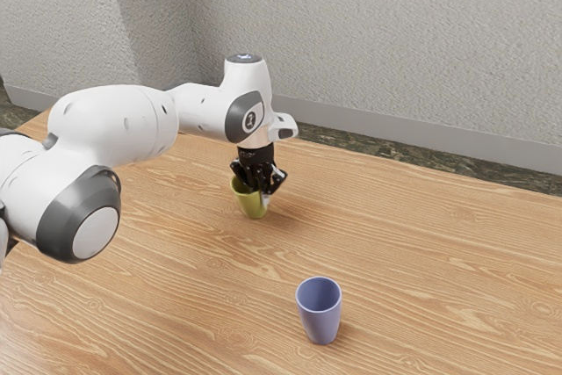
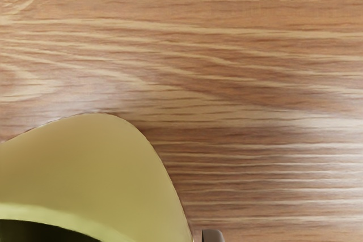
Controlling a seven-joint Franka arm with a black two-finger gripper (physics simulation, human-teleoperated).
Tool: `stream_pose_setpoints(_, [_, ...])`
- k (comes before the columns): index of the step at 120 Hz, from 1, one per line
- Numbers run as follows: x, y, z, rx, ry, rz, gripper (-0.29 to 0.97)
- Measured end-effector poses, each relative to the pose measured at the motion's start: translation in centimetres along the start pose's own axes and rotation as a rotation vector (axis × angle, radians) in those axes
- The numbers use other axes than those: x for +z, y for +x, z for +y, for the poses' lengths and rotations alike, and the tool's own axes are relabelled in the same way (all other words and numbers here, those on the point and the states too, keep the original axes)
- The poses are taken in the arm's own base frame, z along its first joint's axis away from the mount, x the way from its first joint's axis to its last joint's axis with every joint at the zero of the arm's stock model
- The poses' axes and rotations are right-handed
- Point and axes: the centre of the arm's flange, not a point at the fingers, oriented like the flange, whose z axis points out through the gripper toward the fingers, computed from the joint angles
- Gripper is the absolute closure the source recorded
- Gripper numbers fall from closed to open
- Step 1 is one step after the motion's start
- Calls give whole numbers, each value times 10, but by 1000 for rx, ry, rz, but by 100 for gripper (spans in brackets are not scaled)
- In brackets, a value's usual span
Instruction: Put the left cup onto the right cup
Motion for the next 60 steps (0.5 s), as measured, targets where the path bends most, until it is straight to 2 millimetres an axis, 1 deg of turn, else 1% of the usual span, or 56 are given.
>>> stream_pose_setpoints(41, [1, -1, 0, -4, 8, -7, 76])
stream_pose_setpoints(60, [-5, -3, 1, 2, 19, -15, 77])
